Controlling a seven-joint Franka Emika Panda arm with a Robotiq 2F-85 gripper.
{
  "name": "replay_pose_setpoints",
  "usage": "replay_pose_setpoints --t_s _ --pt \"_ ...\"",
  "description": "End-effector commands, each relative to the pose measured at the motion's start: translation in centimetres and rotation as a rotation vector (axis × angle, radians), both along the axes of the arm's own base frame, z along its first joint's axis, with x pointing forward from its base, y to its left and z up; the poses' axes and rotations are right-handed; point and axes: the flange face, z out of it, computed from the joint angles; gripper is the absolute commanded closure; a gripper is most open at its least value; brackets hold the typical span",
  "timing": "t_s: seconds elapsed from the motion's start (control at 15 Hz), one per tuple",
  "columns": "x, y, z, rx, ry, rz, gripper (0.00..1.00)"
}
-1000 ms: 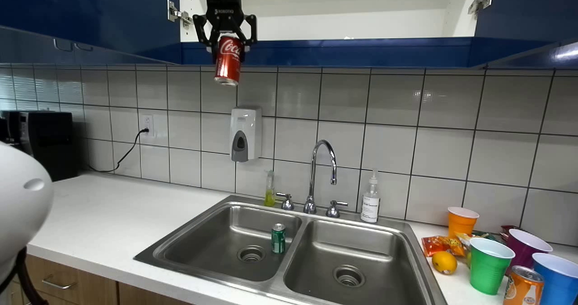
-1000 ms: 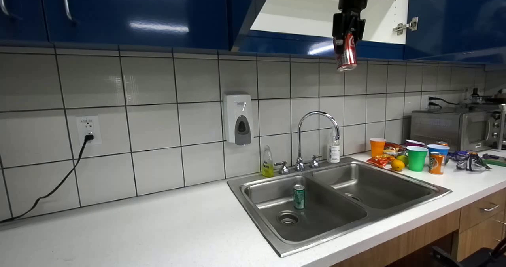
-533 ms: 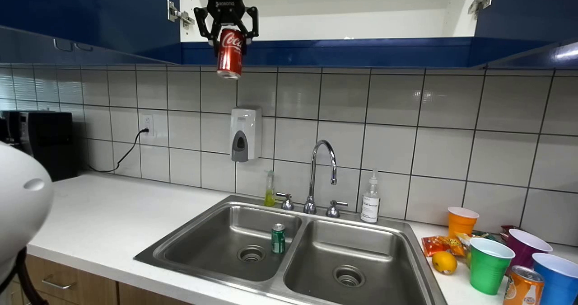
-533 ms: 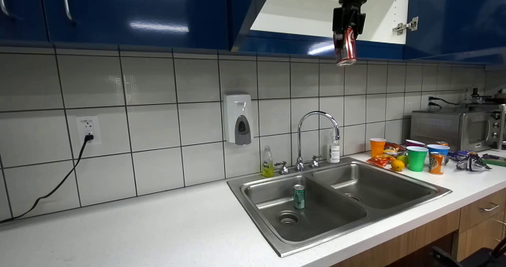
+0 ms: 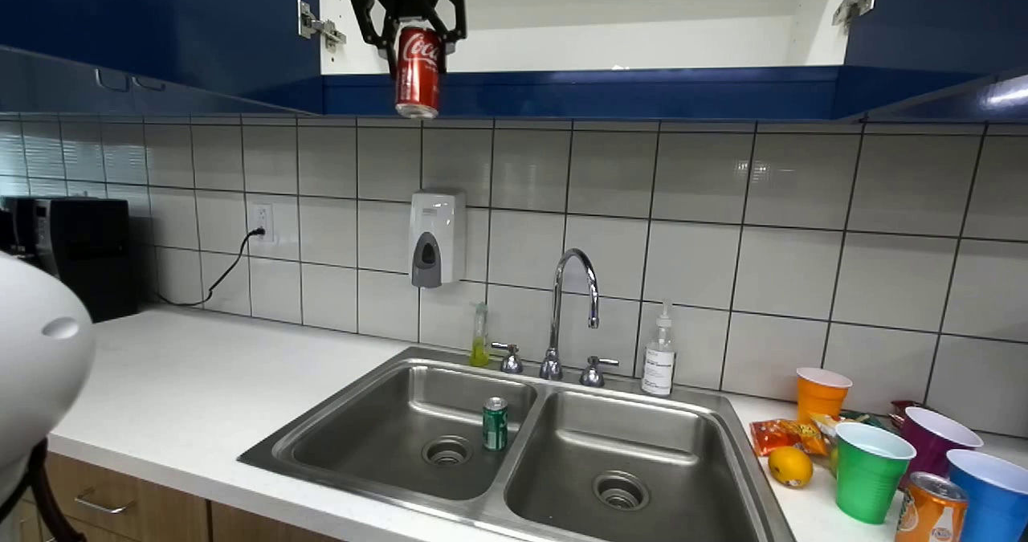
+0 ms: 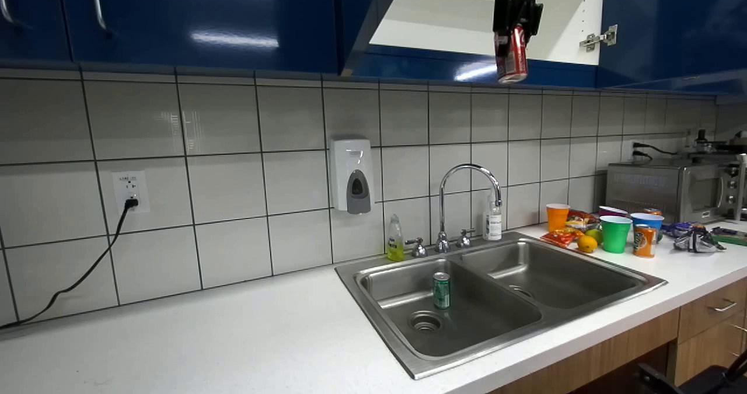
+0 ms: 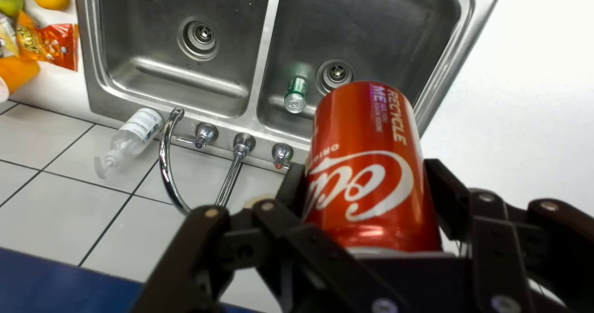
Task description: Move the Cola can to the open cabinet
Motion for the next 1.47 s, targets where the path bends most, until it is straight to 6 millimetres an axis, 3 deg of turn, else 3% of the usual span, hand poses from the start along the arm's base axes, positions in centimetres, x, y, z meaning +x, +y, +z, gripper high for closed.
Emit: replay_pose_setpoints --t_s 0.0,1.4 --pt "0.1 0.0 2.1 -0.031 -0.015 0.002 0.59" --pt "0.6 0.9 9.8 -0.085 -0.18 0.012 0.59"
